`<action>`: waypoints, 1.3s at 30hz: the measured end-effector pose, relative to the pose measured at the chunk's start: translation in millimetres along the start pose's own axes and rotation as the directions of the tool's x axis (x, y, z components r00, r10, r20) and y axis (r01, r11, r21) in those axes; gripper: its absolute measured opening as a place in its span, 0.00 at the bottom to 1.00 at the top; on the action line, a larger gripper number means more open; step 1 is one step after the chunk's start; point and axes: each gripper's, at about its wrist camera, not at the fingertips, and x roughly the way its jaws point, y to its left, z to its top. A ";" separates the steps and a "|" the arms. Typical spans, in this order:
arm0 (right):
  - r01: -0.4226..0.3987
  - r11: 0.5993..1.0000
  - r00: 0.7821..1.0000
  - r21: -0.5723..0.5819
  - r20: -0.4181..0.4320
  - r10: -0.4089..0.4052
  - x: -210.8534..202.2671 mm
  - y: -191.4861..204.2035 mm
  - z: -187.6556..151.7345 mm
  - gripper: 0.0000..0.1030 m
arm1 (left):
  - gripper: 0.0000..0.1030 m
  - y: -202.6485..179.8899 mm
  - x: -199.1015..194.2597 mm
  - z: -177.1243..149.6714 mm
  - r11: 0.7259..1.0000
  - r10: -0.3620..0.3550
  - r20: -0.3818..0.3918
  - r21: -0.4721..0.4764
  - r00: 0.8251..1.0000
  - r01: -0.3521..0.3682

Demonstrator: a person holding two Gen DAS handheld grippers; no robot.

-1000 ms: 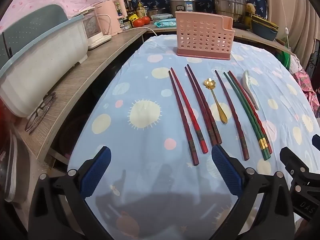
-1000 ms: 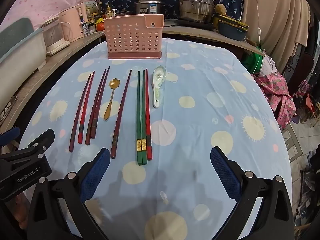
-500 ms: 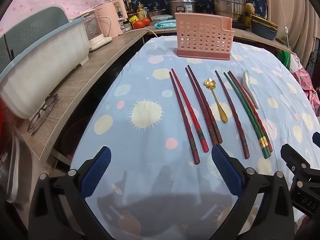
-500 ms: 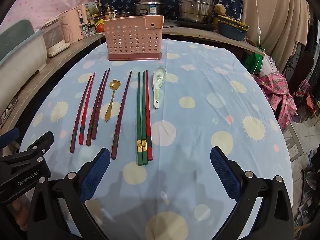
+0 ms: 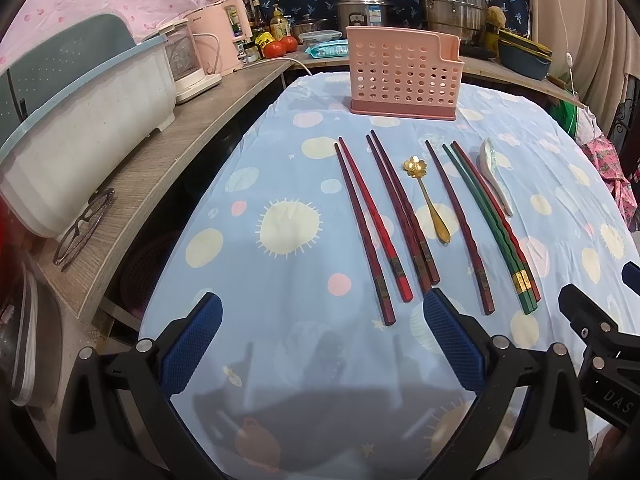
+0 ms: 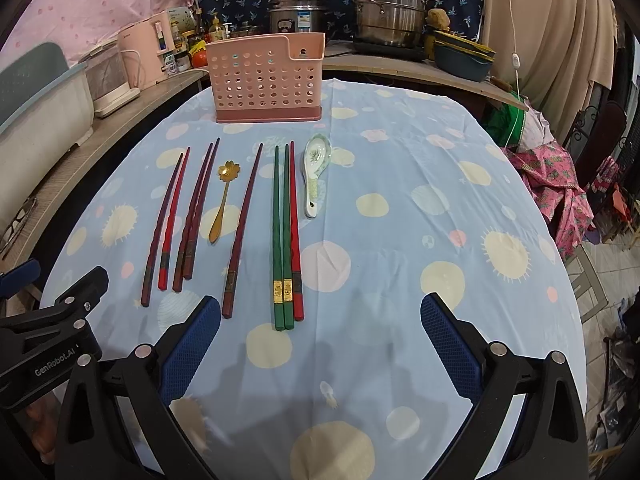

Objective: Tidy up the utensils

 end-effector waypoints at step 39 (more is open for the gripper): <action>-0.001 1.000 1.000 0.004 0.008 0.001 -2.4 -2.2 0.5 0.94 | 0.93 -4.6 -4.6 0.7 0.998 -0.065 0.027 0.026 0.998 0.064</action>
